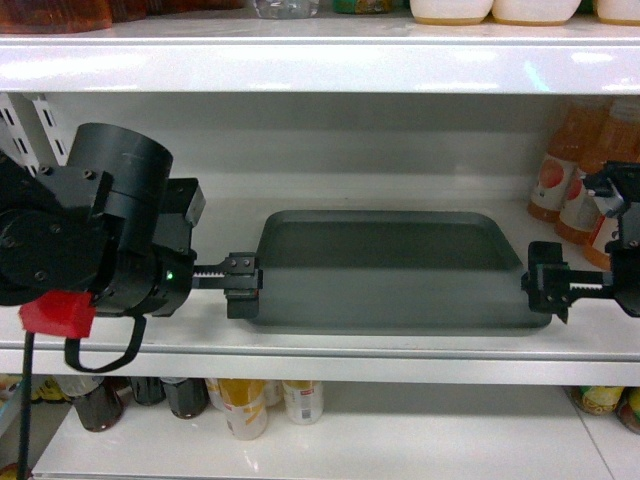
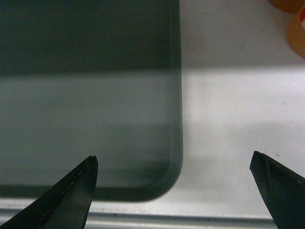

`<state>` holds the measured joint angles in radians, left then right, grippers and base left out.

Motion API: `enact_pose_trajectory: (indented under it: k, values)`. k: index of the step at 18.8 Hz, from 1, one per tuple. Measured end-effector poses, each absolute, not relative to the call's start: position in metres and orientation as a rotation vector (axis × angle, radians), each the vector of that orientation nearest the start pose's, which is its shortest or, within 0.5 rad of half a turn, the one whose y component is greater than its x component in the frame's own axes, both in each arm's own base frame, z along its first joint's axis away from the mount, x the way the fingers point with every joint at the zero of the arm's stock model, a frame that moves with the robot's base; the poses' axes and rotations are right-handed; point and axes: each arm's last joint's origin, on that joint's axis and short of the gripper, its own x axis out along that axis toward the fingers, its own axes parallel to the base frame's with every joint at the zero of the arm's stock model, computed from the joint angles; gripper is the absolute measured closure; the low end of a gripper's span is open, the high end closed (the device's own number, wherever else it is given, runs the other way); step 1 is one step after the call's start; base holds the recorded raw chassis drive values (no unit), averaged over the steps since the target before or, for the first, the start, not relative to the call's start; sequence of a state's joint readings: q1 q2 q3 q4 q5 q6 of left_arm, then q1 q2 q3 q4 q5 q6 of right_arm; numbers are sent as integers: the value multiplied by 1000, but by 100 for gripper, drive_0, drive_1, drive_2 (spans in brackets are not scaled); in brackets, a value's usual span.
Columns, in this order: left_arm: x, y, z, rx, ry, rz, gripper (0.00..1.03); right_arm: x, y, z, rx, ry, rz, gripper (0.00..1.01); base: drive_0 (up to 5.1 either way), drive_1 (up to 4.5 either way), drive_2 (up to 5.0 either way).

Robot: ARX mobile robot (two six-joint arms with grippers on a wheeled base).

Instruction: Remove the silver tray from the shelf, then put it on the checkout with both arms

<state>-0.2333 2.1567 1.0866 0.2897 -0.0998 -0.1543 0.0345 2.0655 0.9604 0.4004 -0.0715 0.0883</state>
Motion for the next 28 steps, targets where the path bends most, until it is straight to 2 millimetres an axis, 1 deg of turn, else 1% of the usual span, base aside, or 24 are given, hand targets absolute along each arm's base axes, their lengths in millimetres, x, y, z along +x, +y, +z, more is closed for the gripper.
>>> enact_pose_trajectory:
  k: [3,6,7,11,12,14,15,16,17,20,21,22,23,25,26,28]
  values:
    - [423,-98,62,-13,814,-54,5,421,20,75,96,730,39,3,0,0,0]
    - [441,-103,51,-17,863,-40,5,447,21,64,96,775,19,3,0,0,0]
    - [446,-106,51,-17,872,-35,5,455,21,57,93,797,9,3,0,0,0]
    - [452,-111,50,-19,883,-37,5,464,21,44,80,865,-15,3,0,0,0]
    - [450,-113,47,-9,903,-50,5,467,21,44,84,892,-13,11,0,0,0]
    - [449,-114,47,-9,933,-65,21,467,22,43,83,898,2,29,0,0,0]
    - [447,-113,44,-23,936,-74,33,466,23,41,78,900,8,42,0,0,0]
    - [443,-112,41,-37,946,-69,44,464,26,39,72,896,18,51,0,0,0]
    - [441,-111,40,-51,946,-74,52,462,28,38,68,894,29,62,0,0,0]
    - [434,-104,37,-112,949,-68,78,454,27,37,68,897,30,88,0,0,0]
    - [430,-103,37,-134,951,-75,88,452,27,38,86,895,36,97,0,0,0]
    - [428,-101,38,-154,953,-70,97,449,27,38,104,890,40,98,0,0,0]
    - [426,-99,38,-173,947,-64,101,446,27,37,120,880,37,98,0,0,0]
    - [417,-95,40,-176,923,-55,100,436,27,37,136,849,32,98,0,0,0]
    - [410,-93,44,-173,907,-45,100,428,29,38,147,837,35,98,0,0,0]
    - [387,-89,49,-165,894,-29,100,406,31,43,156,826,39,98,0,0,0]
